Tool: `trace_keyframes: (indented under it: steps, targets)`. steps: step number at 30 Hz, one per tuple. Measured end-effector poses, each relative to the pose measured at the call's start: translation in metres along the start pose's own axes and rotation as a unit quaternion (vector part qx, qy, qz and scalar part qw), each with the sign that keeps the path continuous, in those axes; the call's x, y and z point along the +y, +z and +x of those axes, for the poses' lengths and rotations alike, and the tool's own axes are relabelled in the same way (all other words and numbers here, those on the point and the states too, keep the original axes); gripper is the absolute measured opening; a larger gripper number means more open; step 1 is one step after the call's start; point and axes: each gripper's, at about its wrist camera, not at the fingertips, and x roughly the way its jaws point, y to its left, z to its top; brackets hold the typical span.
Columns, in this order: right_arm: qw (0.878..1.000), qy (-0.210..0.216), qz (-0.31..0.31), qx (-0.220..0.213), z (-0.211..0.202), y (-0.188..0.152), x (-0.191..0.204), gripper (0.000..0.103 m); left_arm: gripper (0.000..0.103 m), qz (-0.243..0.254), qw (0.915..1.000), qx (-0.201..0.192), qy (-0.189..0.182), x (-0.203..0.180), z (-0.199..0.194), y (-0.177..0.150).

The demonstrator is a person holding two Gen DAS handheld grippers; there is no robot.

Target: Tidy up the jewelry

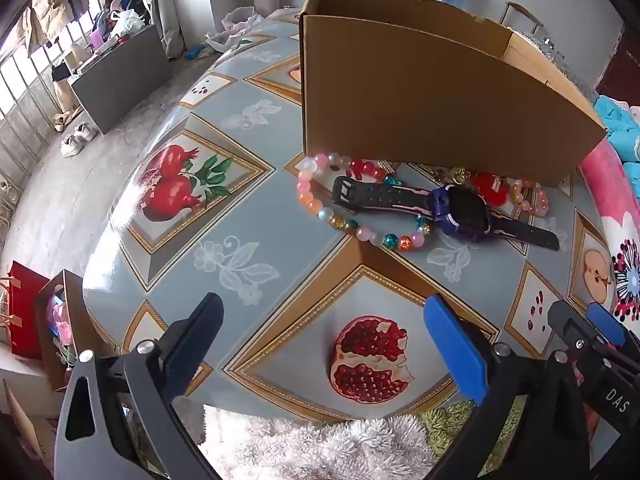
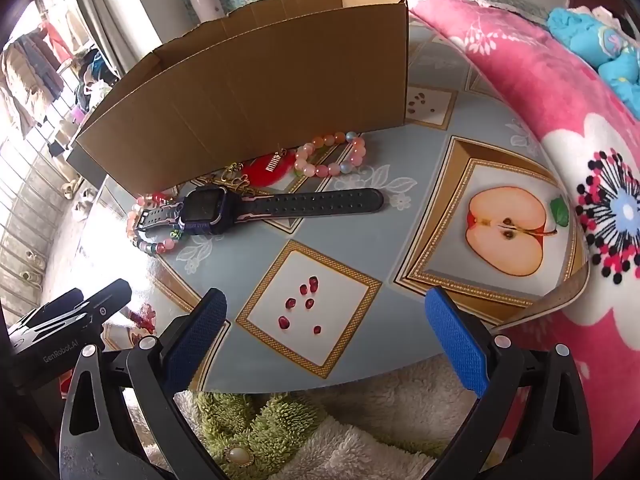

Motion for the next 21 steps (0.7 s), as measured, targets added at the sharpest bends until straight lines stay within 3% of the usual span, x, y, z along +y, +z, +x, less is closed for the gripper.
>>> trace_keyframes:
  steps: [21]
  targets:
    - [1.000, 0.001, 0.003, -0.003, -0.0051, -0.0018, 0.0004, 0.096, 0.099, 0.001, 1.0000, -0.004, 0.002, -0.0017, -0.0049, 0.0006]
